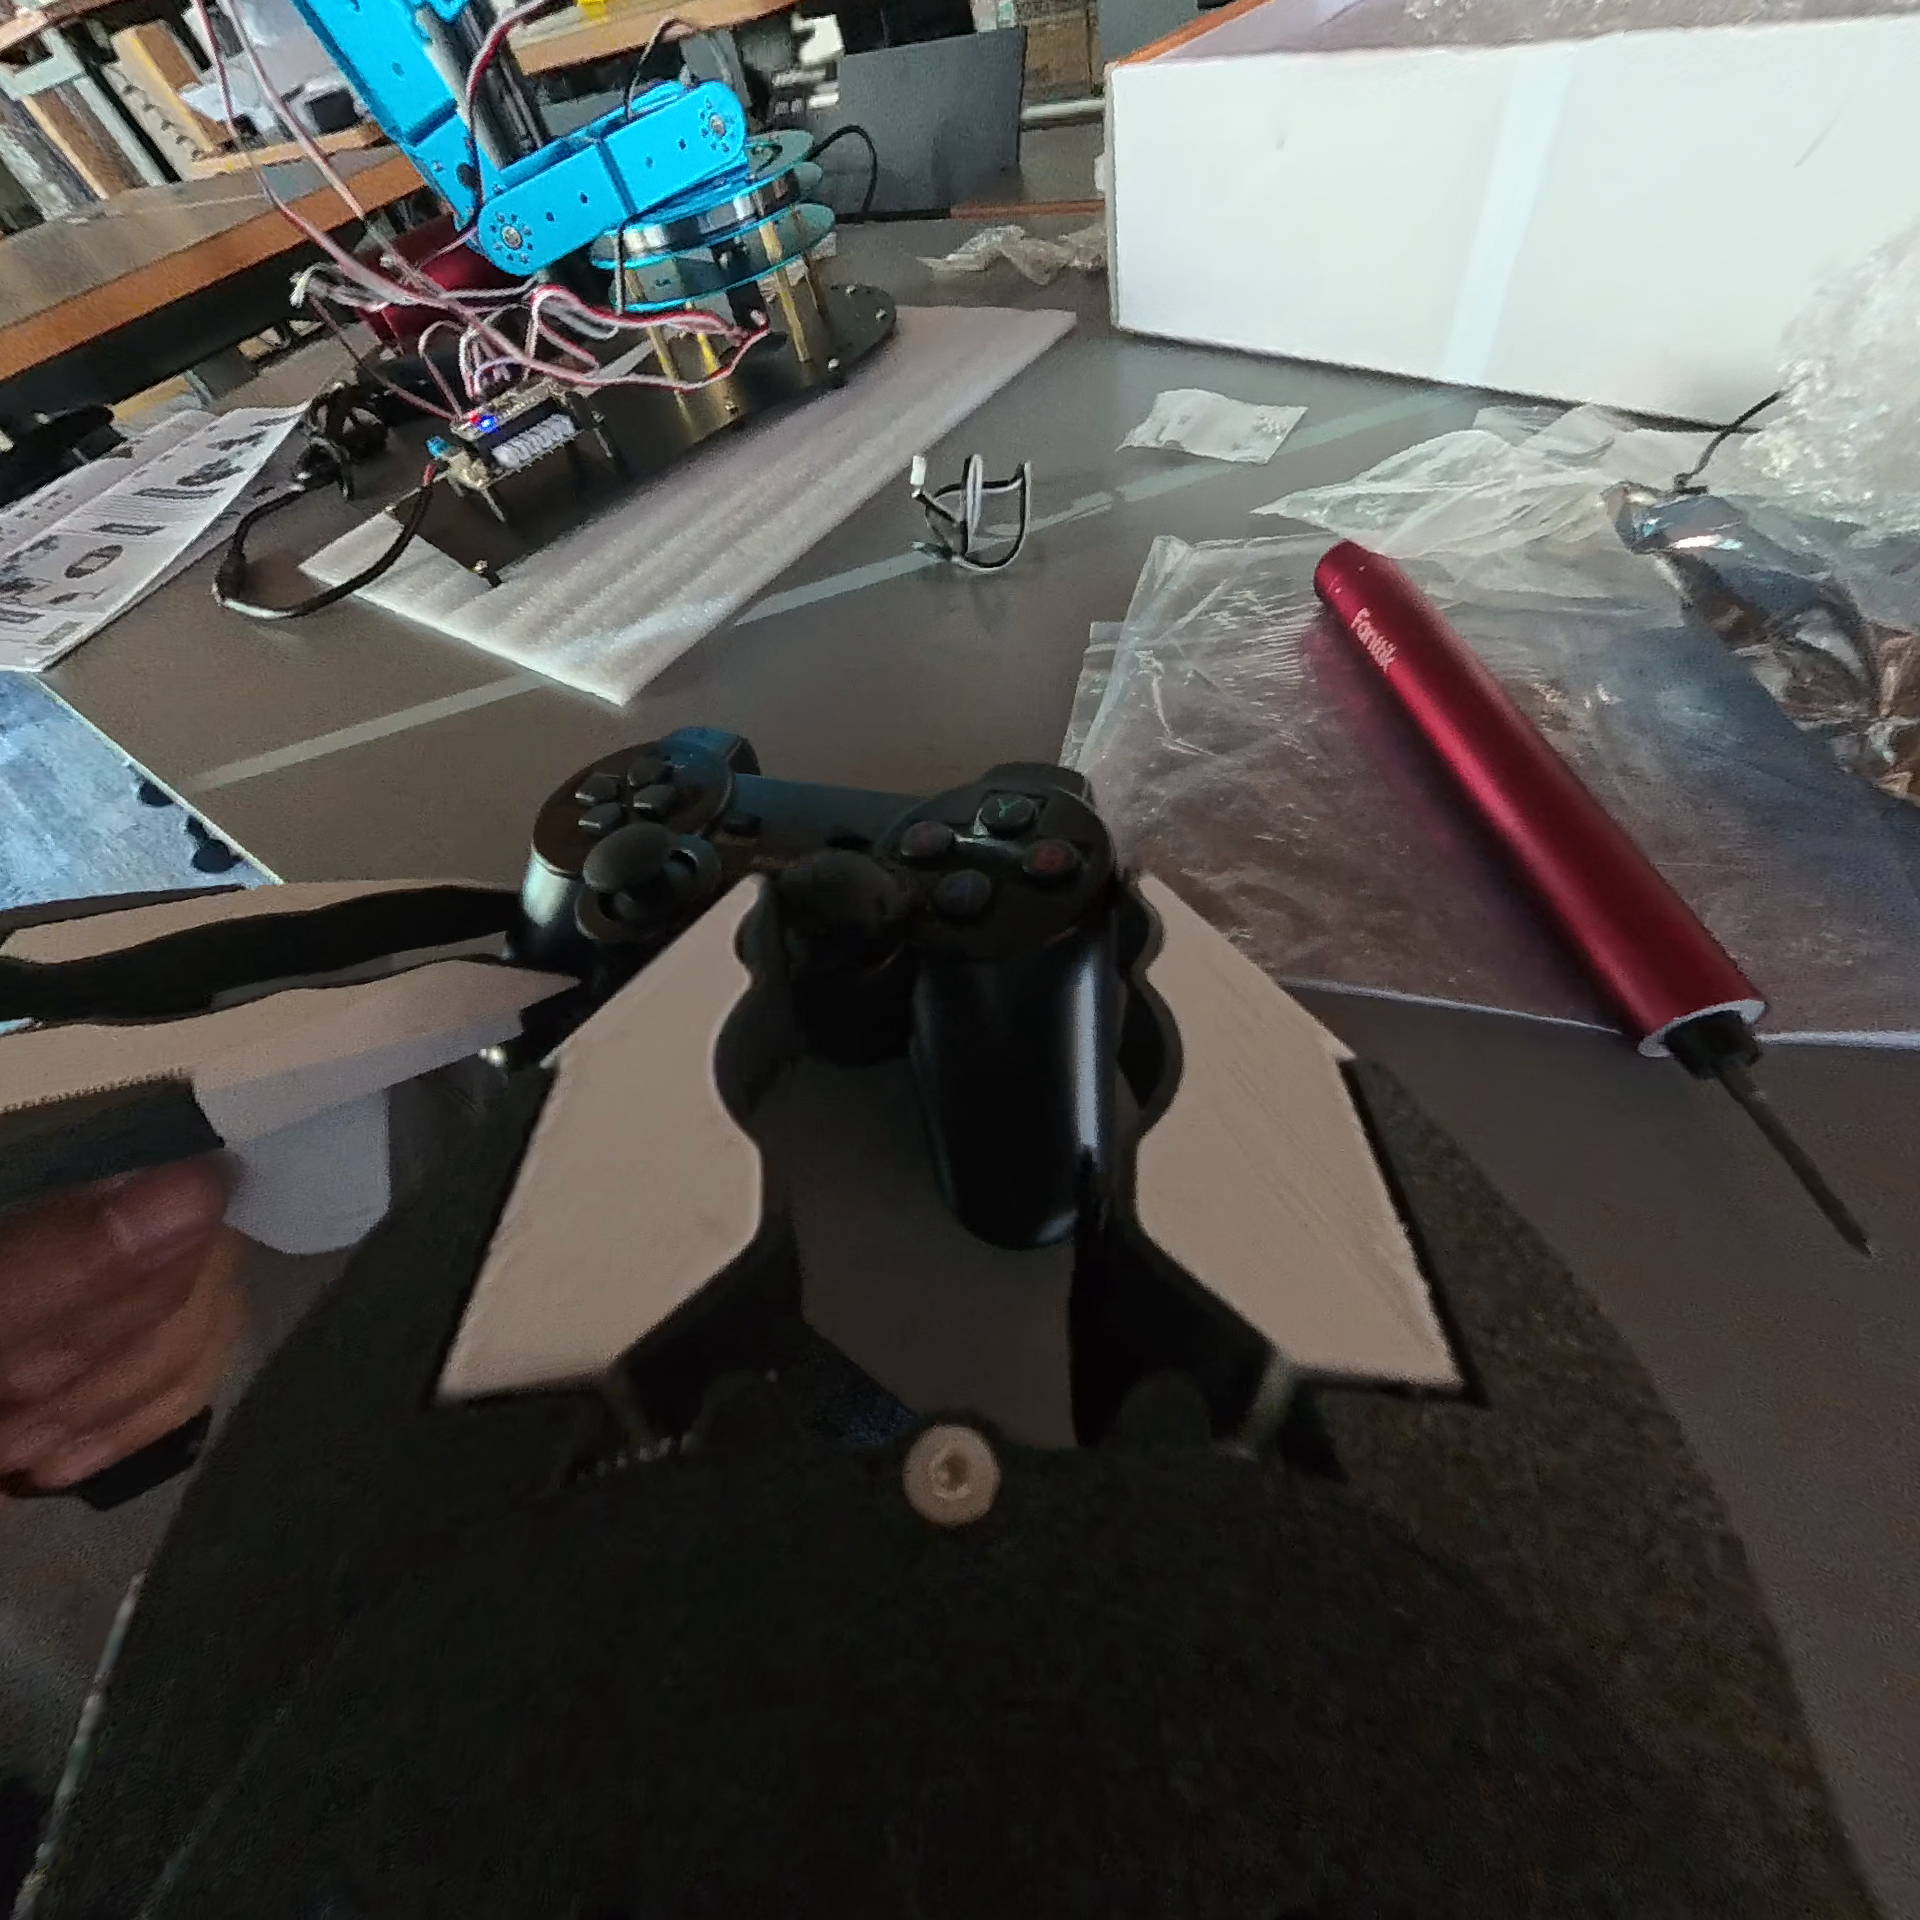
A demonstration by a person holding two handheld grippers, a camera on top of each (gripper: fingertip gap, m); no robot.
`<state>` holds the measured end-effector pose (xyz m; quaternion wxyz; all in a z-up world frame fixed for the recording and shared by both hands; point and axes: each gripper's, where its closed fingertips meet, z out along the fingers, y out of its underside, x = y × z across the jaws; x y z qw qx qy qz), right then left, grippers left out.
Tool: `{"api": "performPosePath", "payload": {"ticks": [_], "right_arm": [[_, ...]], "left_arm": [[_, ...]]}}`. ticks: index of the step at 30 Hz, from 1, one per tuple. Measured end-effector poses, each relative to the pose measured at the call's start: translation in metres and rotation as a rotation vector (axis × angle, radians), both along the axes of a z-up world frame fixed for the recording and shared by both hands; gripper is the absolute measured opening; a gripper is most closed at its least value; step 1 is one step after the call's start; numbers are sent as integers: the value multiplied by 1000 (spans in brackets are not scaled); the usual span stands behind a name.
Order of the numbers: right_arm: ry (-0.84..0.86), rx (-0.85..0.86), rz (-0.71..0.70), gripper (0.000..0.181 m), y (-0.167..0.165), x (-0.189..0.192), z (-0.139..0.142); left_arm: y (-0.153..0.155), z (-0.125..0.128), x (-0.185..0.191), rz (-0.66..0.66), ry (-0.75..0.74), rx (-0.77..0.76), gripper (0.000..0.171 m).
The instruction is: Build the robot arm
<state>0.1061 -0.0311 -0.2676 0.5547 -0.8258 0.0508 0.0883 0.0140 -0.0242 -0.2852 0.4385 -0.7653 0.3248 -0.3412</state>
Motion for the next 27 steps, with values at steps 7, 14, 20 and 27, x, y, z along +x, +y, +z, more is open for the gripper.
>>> {"api": "performPosePath", "payload": {"ticks": [7,14,20,27], "right_arm": [[49,0,-5,56,1,3,0],[-79,31,125,67,-4,-5,6],[-565,7,470,69,-26,-19,7],[-866,-49,535,50,-19,-10,-3]], "left_arm": [[1,0,0,-4,-3,-1,38],[2,0,-1,-10,-3,-9,37],[4,0,-2,-38,17,-3,37],[5,0,-3,-54,18,-13,38]]}}
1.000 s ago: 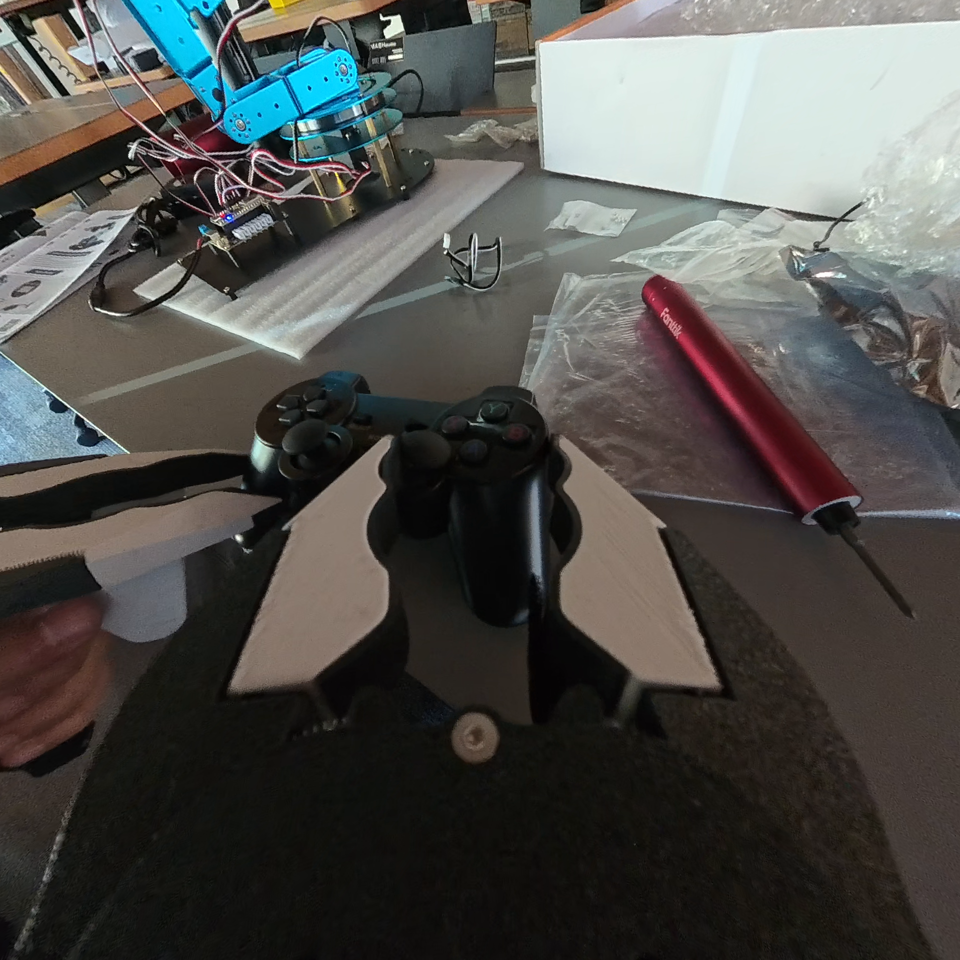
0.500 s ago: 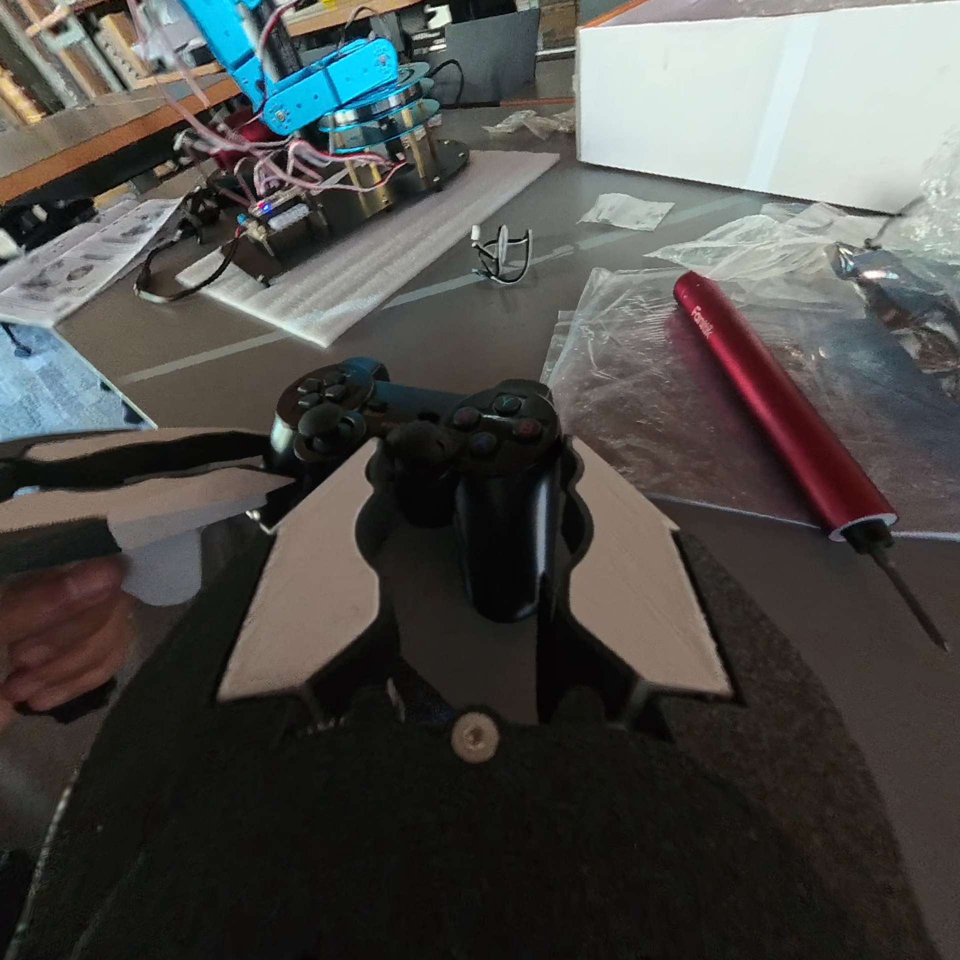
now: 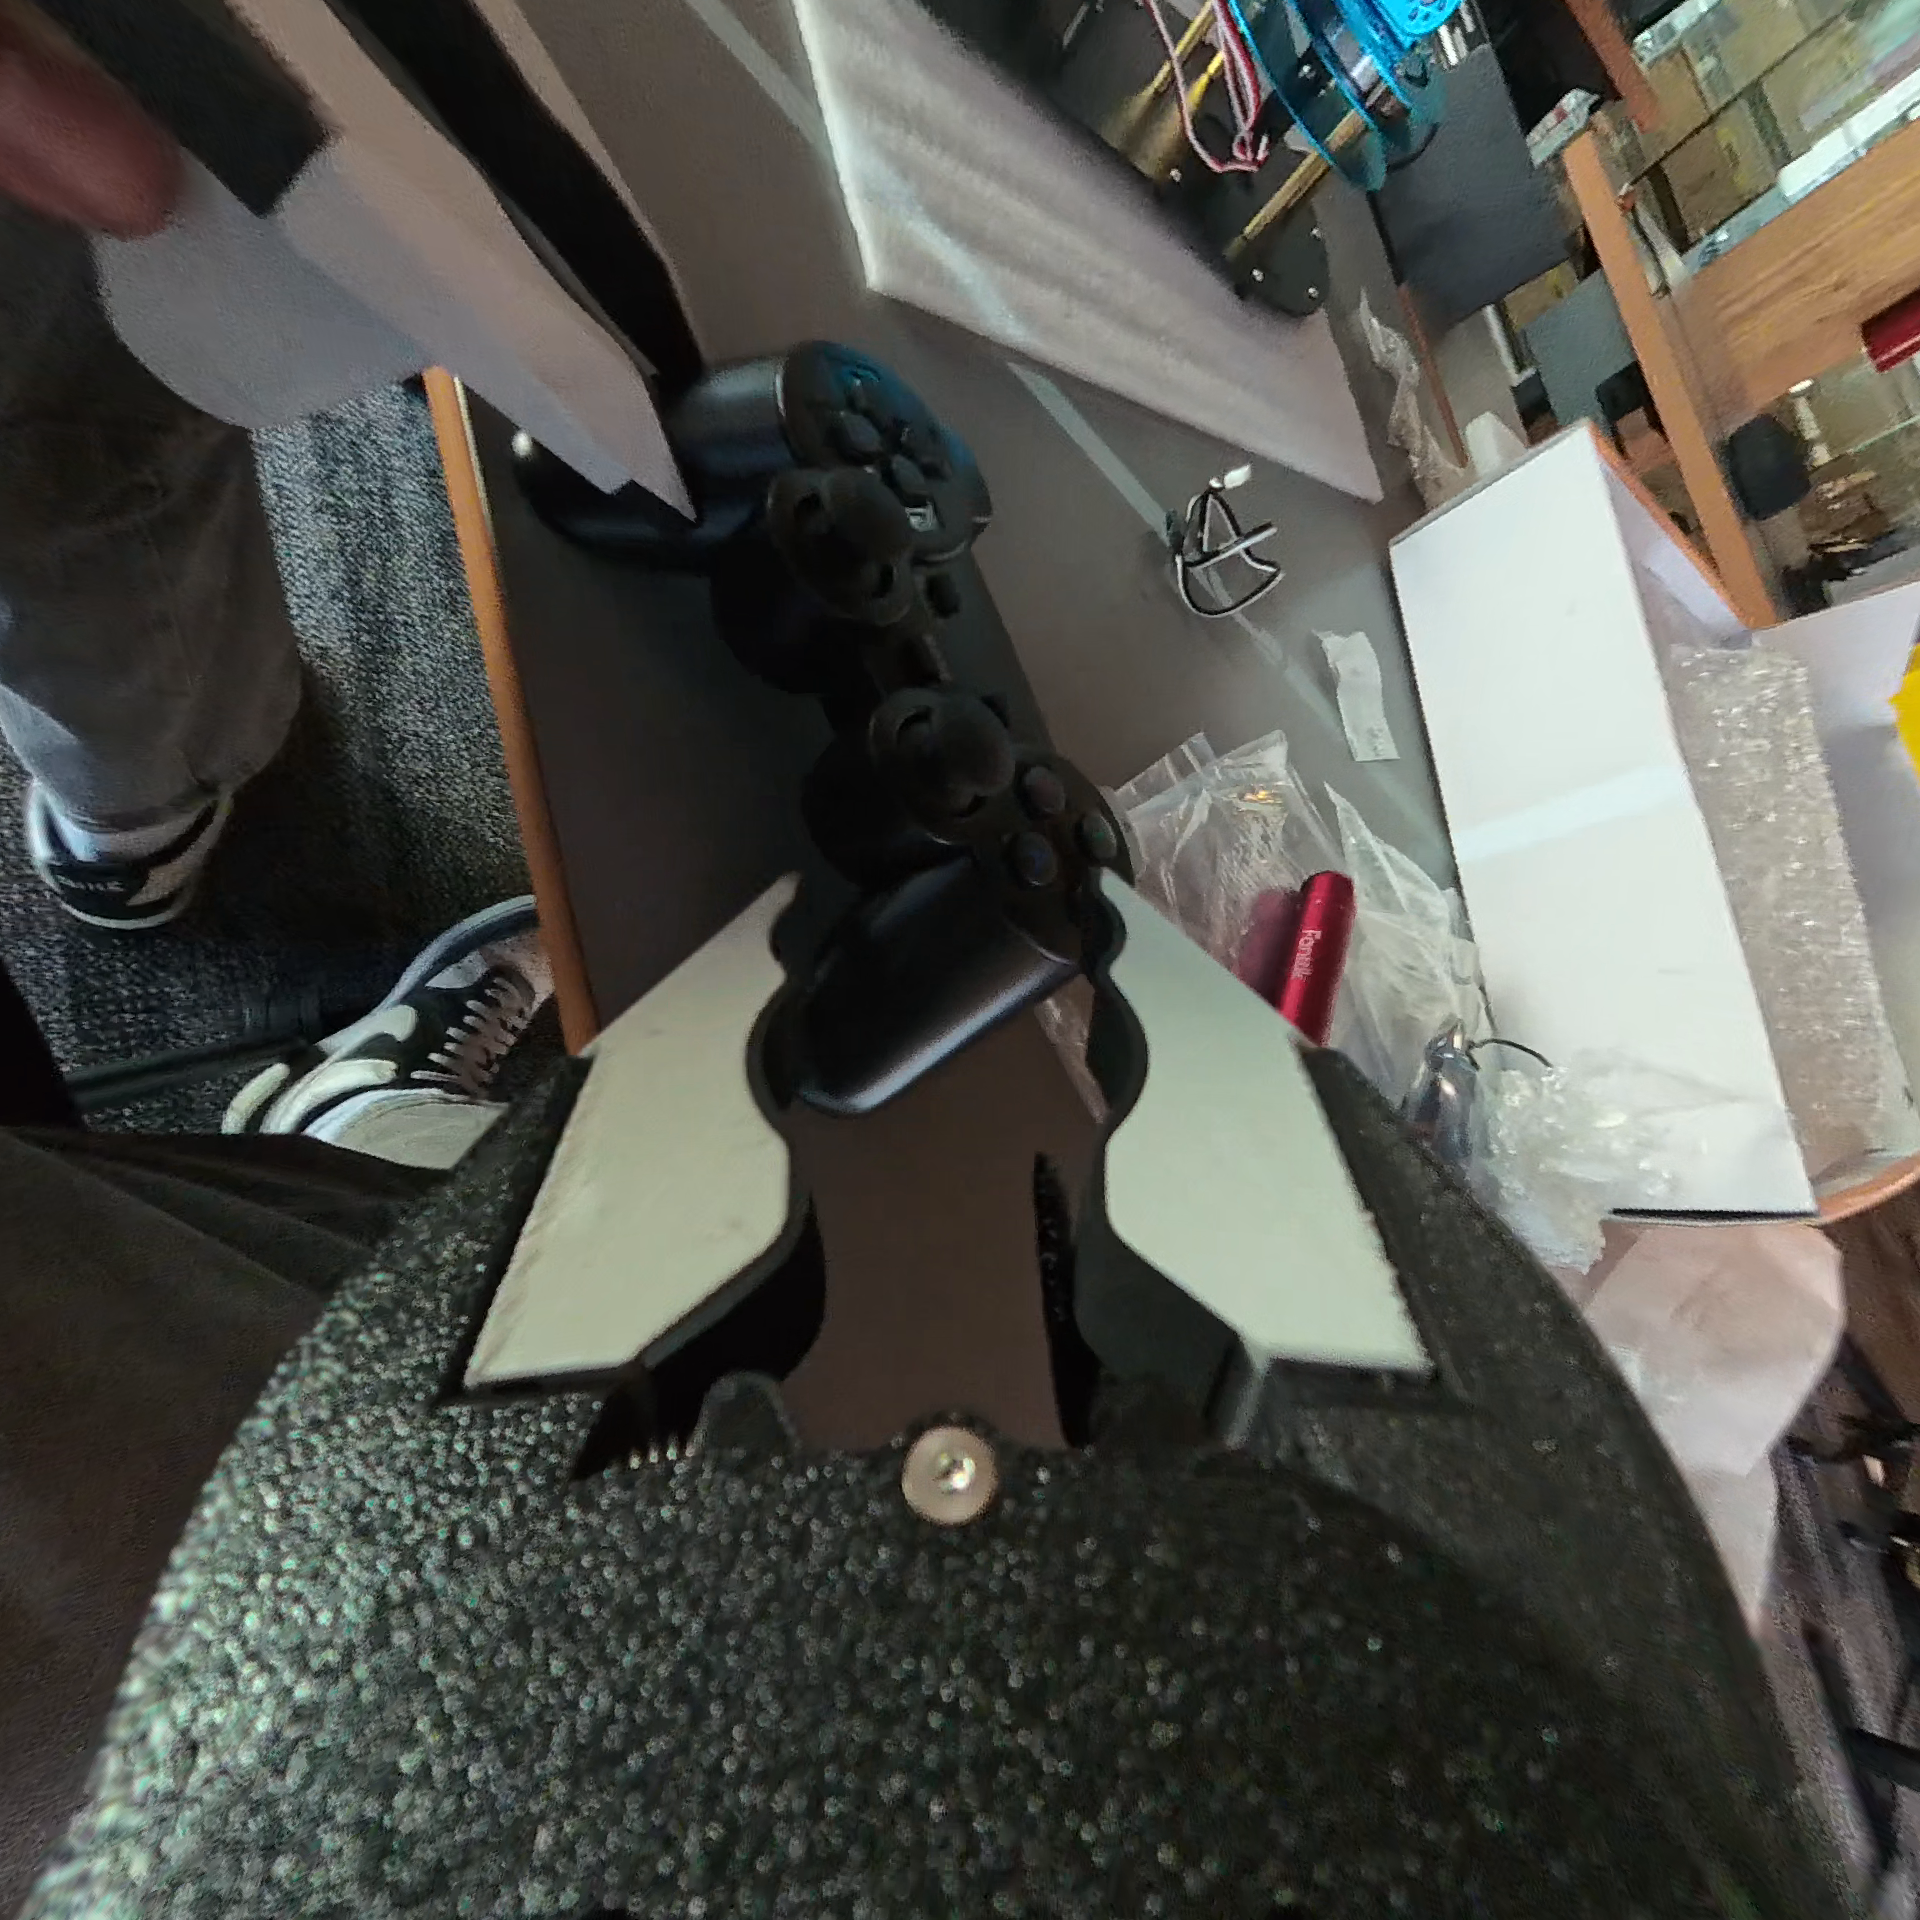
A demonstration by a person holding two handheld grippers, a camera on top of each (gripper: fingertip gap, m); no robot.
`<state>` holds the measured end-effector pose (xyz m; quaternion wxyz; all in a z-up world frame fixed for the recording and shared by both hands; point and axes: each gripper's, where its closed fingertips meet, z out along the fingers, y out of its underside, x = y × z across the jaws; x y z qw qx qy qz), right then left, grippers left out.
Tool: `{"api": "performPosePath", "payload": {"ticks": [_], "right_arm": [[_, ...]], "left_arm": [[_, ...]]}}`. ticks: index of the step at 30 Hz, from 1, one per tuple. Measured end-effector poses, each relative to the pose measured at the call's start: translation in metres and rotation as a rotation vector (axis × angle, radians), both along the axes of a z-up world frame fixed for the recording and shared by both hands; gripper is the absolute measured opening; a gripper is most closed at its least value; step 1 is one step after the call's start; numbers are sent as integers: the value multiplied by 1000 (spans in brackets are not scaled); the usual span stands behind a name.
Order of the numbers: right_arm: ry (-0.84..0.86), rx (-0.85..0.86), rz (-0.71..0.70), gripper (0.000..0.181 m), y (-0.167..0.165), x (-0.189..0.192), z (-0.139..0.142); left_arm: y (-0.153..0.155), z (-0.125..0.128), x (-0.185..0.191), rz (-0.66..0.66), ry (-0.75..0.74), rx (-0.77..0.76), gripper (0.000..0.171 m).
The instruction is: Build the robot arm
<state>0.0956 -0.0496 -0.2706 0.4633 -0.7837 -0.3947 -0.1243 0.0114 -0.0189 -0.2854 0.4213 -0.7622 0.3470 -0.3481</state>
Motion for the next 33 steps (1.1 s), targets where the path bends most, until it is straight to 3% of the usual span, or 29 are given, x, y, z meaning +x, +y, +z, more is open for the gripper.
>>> {"api": "performPosePath", "payload": {"ticks": [8,11,14,17,21,23,26,29,33], "right_arm": [[27,59,-13,47,-5,-3,5],[288,69,-44,47,-17,-11,17],[550,70,-38,49,-28,-35,37],[715,50,52,44,-33,-85,50],[857,-116,267,47,-17,-192,39],[891,-209,378,47,-2,-249,31],[858,-339,506,48,28,-326,15],[805,-401,609,48,61,-387,8],[790,-435,646,48,110,-443,3]], "left_arm": [[2,0,1,2,-8,-7,37],[4,2,1,-8,3,-12,38],[0,20,-25,-14,-40,-25,53],[18,36,-101,88,-47,-36,53],[64,32,-241,322,-62,-75,54],[88,24,-310,449,-96,-22,53],[117,-9,-408,681,-88,42,53],[124,-34,-473,836,-147,32,53],[123,-55,-523,946,-203,7,52]]}}
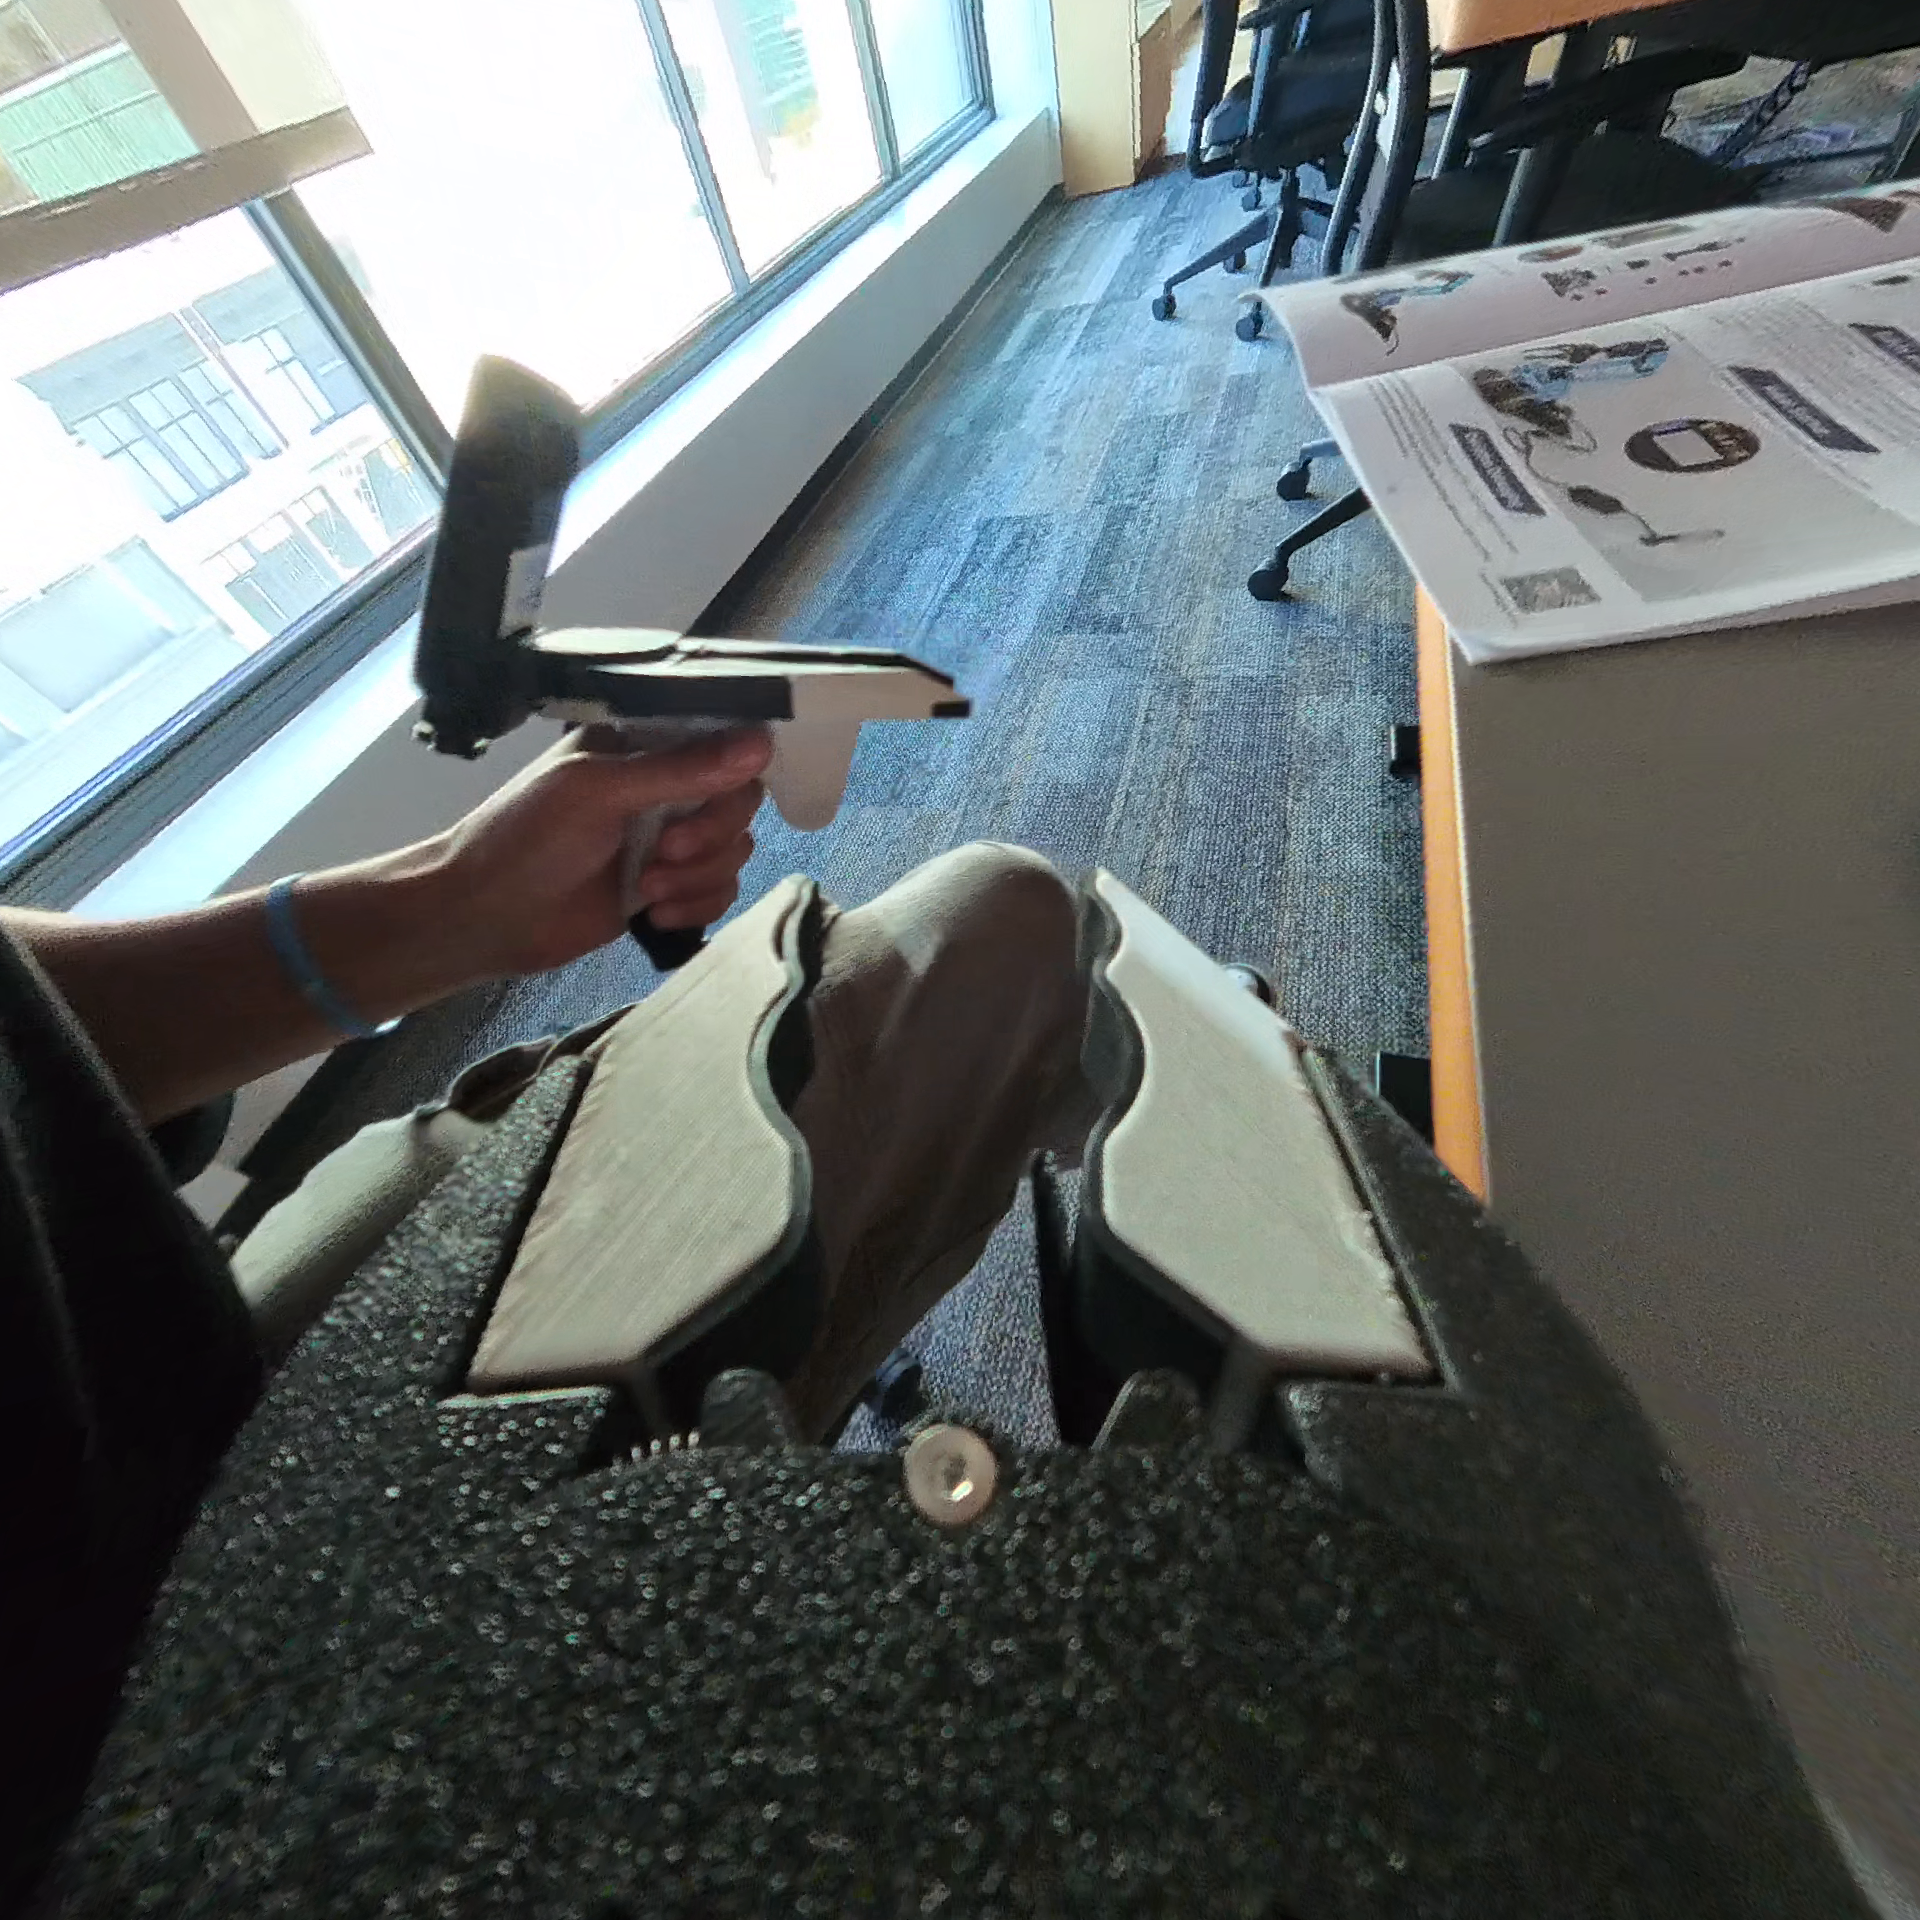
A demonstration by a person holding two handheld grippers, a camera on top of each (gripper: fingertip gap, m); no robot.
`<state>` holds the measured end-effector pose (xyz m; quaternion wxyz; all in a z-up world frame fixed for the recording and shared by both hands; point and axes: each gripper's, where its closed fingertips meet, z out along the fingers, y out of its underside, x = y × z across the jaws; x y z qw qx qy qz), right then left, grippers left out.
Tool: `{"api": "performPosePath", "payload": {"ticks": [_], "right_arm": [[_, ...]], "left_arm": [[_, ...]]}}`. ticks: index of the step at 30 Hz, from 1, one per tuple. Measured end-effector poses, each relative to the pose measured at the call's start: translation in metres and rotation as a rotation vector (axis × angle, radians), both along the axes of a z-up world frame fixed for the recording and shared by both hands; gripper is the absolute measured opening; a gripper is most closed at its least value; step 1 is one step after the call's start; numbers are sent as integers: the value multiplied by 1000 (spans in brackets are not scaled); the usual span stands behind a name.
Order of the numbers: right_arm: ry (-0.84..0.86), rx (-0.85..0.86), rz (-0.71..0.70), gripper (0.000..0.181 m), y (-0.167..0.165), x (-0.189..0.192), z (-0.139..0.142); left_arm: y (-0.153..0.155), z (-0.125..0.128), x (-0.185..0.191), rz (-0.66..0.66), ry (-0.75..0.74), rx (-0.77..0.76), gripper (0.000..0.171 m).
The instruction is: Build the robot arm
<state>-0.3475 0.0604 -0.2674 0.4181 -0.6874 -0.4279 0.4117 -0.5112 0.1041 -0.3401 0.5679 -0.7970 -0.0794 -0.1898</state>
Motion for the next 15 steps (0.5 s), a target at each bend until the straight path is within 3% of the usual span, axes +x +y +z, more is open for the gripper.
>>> {"api": "performPosePath", "payload": {"ticks": [5,15], "right_arm": [[-5,-25,-15,47,45,-36,-1],[-68,-55,-263,48,151,-43,13]], "left_arm": [[30,11,-26,-22,63,6,51],[110,44,-46,-82,150,84,54]]}}
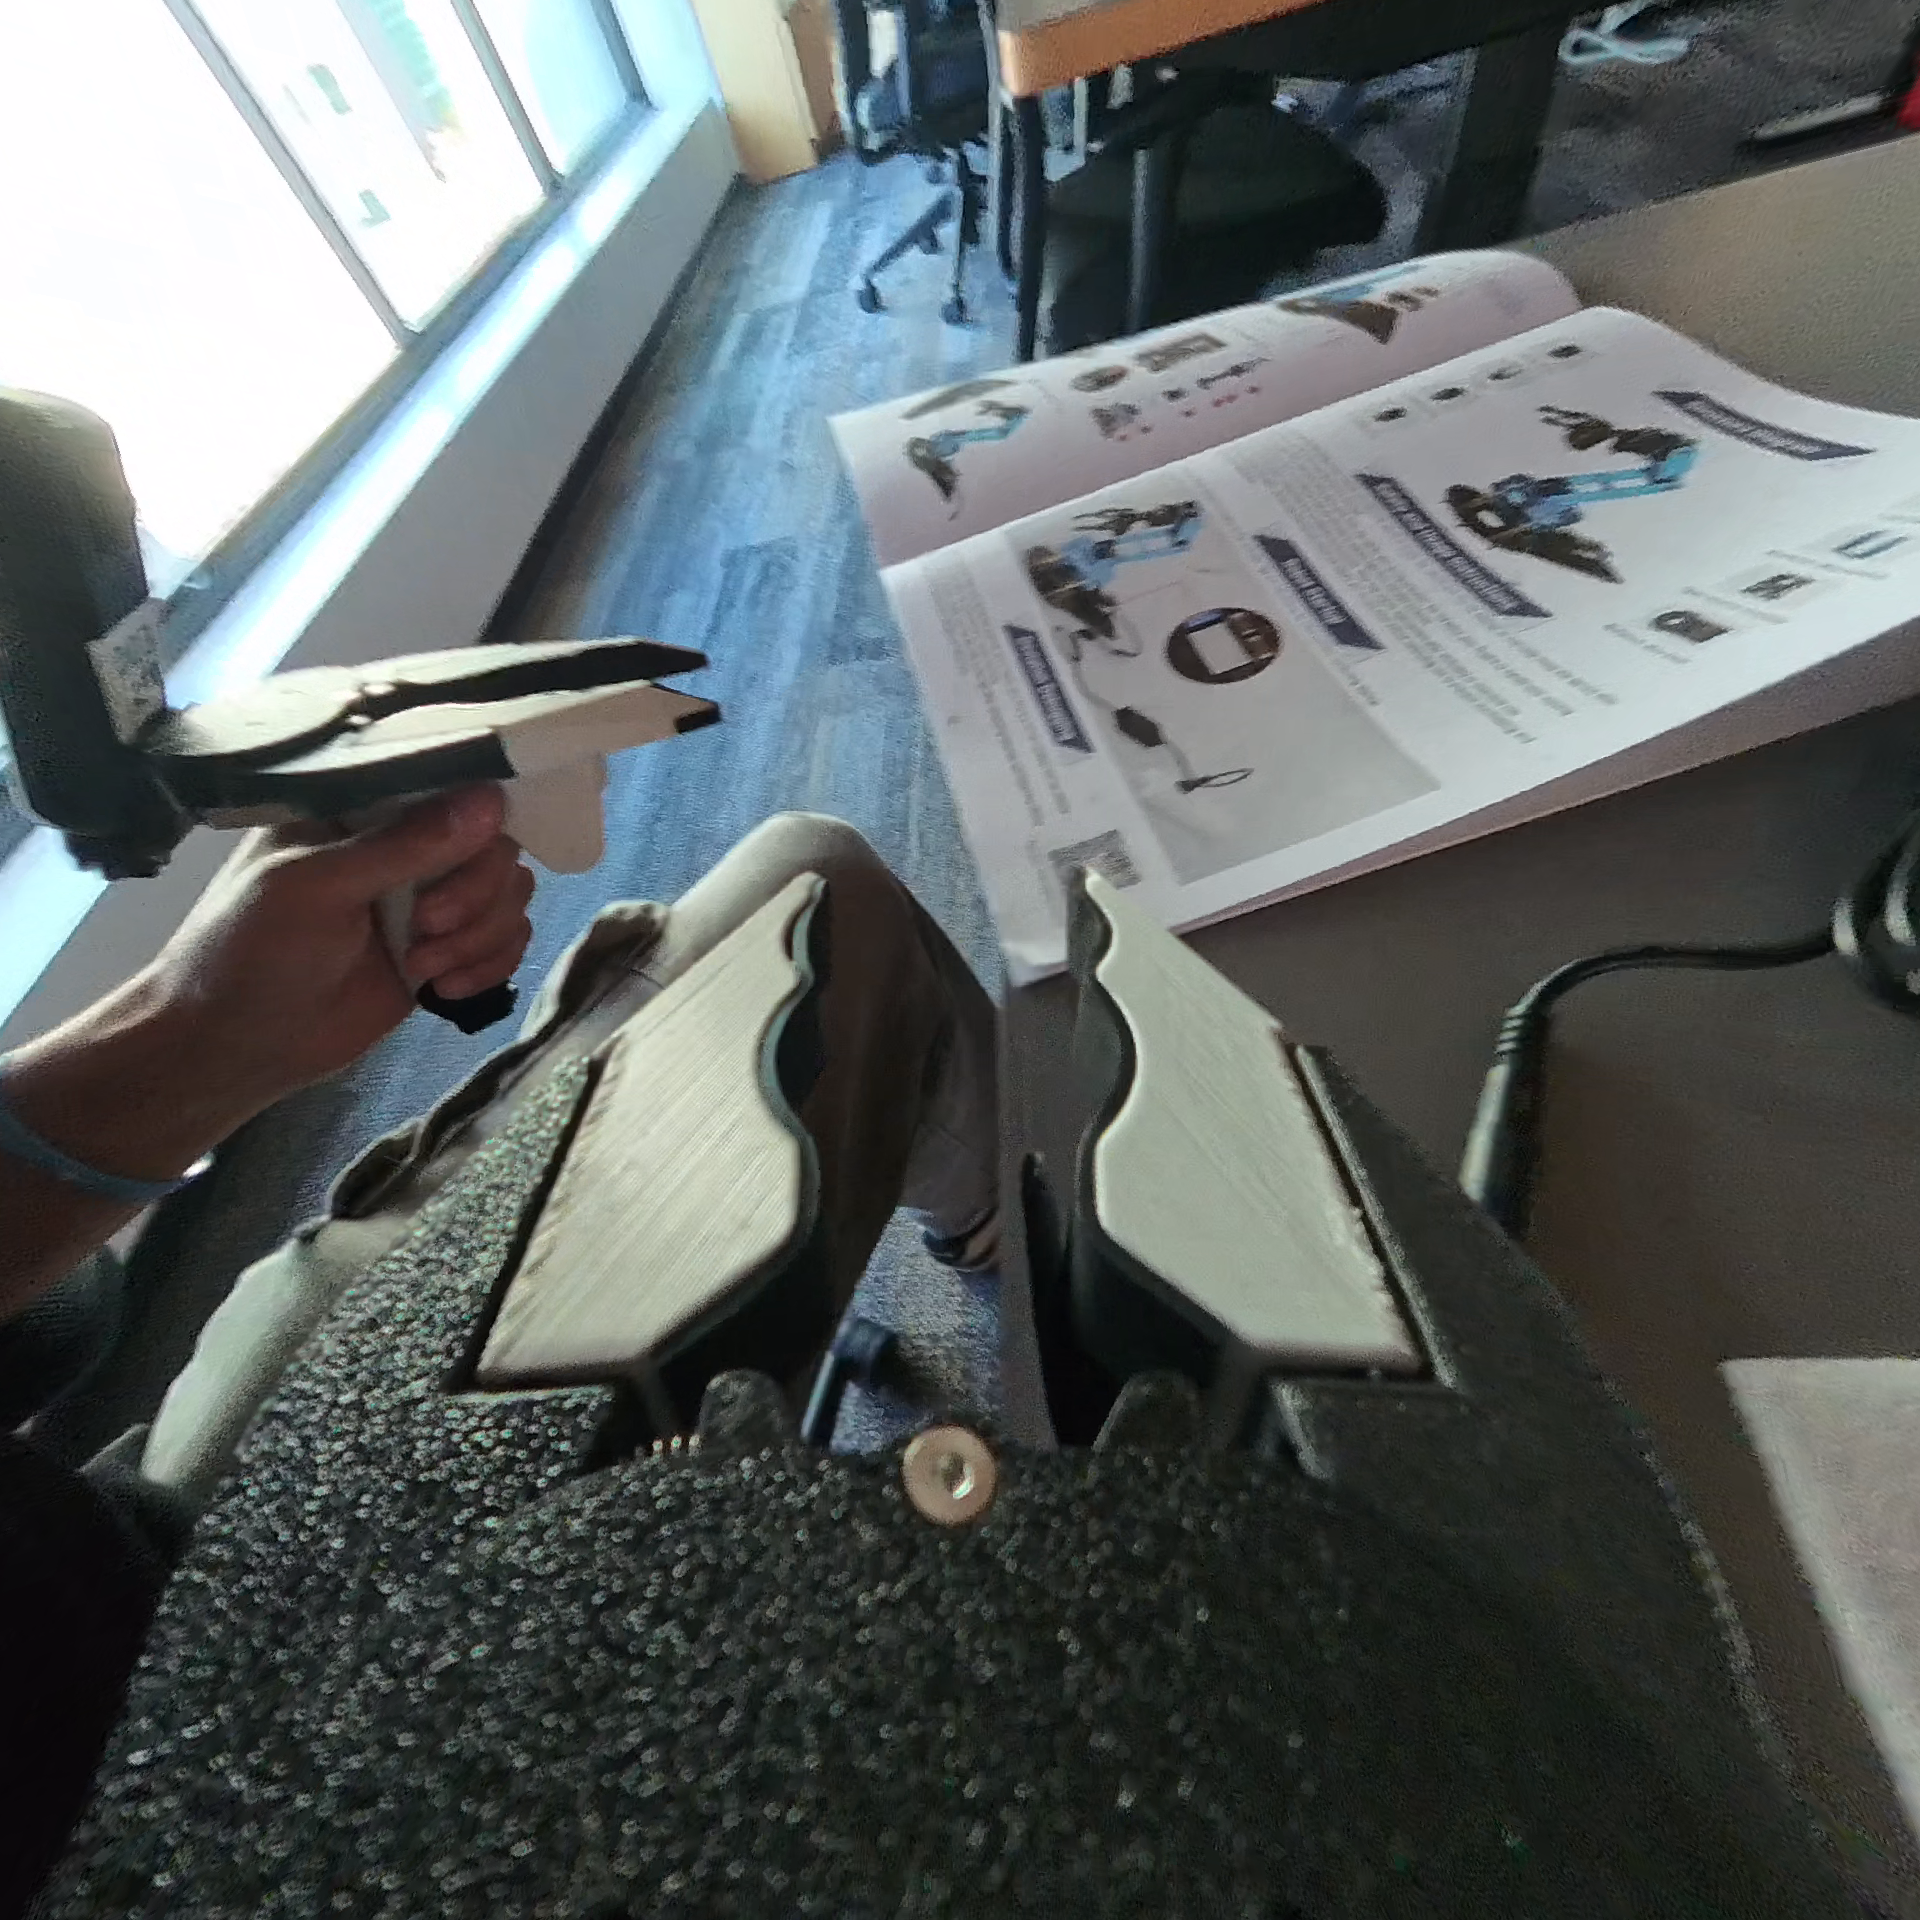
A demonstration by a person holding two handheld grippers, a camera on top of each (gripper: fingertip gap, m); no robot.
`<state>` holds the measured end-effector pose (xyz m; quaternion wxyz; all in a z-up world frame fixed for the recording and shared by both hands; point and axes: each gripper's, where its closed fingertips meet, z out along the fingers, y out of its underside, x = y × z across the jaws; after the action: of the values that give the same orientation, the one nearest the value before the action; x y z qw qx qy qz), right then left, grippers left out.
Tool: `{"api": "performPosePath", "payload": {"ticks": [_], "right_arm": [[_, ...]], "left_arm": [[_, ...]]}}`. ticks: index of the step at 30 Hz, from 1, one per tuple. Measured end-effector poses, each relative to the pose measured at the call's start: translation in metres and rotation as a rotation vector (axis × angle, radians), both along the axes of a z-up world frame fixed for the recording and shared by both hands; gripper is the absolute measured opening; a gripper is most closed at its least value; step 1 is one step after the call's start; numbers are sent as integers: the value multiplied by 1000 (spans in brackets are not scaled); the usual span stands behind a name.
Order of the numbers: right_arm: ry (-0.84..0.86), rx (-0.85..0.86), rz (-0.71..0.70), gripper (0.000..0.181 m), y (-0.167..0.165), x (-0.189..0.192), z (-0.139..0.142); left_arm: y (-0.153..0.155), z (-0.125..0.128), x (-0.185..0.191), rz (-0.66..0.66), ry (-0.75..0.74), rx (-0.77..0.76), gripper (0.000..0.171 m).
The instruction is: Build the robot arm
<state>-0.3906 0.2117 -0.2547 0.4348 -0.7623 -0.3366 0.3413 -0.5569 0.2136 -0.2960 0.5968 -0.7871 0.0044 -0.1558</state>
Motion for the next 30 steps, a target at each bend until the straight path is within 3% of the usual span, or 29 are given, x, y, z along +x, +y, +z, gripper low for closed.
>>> {"api": "performPosePath", "payload": {"ticks": [6,12,13,16,22,30], "right_arm": [[-214,-26,-57,48,49,-10,-27],[-377,-71,-85,73,82,-8,-57],[-397,-39,-78,70,84,-7,-59],[-399,-36,-63,71,83,-6,-59],[-391,-42,-87,71,83,-5,-60],[-383,-39,-96,71,83,-5,-60]], "left_arm": [[51,12,8,-130,-9,17,49],[94,23,18,-284,30,-48,48],[98,24,20,-319,50,-61,48],[108,6,25,-407,166,-175,51],[111,-15,30,-499,343,-207,49],[108,-15,30,-535,348,-215,50]]}}
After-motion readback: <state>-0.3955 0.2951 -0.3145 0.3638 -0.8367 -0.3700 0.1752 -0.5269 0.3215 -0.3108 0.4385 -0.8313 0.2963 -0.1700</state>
